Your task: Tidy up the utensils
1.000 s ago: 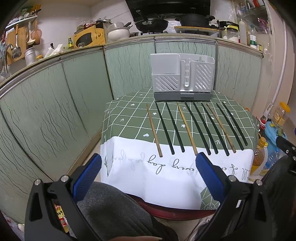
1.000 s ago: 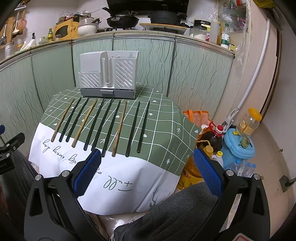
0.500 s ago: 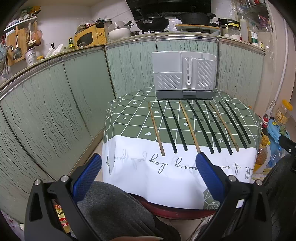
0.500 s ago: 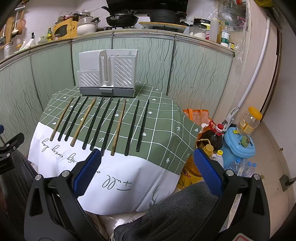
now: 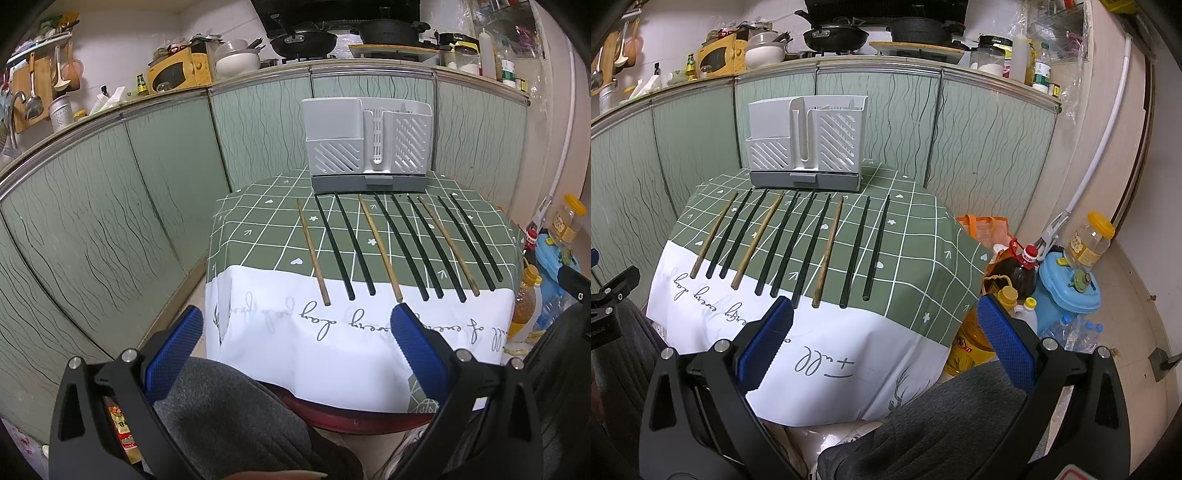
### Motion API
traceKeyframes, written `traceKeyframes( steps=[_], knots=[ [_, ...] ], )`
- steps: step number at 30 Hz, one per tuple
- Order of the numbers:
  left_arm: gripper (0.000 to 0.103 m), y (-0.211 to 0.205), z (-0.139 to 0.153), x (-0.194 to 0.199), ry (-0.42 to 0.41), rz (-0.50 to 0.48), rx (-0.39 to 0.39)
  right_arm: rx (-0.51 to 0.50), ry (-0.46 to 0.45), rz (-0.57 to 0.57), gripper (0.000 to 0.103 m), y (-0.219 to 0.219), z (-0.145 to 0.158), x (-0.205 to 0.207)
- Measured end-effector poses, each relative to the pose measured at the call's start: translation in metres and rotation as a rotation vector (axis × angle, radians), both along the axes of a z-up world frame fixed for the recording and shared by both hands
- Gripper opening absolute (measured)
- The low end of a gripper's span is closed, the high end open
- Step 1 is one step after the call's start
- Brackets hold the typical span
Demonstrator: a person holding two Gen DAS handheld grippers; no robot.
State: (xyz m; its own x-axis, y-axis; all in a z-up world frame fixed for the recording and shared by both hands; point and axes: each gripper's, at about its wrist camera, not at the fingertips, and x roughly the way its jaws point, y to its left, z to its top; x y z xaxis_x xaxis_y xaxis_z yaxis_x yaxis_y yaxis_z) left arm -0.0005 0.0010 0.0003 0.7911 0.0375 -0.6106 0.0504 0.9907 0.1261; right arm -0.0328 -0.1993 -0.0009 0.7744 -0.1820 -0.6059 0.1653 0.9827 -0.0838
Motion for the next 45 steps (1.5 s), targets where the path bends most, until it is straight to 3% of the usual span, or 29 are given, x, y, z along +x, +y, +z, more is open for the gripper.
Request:
traceKeyframes(
  steps=[18,29,38,42,45],
  knots=[
    [0.099,0.0,-0.001,0.001,0.003,-0.003,-0.009,-0.018,0.011,0.002,0.095,0.001,-0.002,0.001],
    [0.099,-0.004,-0.006,0.007,-0.01,-0.036,0.027,-0.027,0.046,0.016,0.095,-0.002,-0.011,0.013],
    [0.099,-0.004,-0.009,0.019,-0.044,-0.079,0.015,0.033,0.1,0.059,0.095,-0.01,-0.028,0.036],
    [0.099,-0.004,-0.012,0.035,0.004,-0.171,-0.018,0.064,0.105,0.067,0.095,-0.016,-0.032,0.048],
    [0.099,-0.001,-0.013,0.047,0.007,-0.182,-0.047,0.059,0.109,0.057,0.095,-0.019,-0.034,0.058]
  ],
)
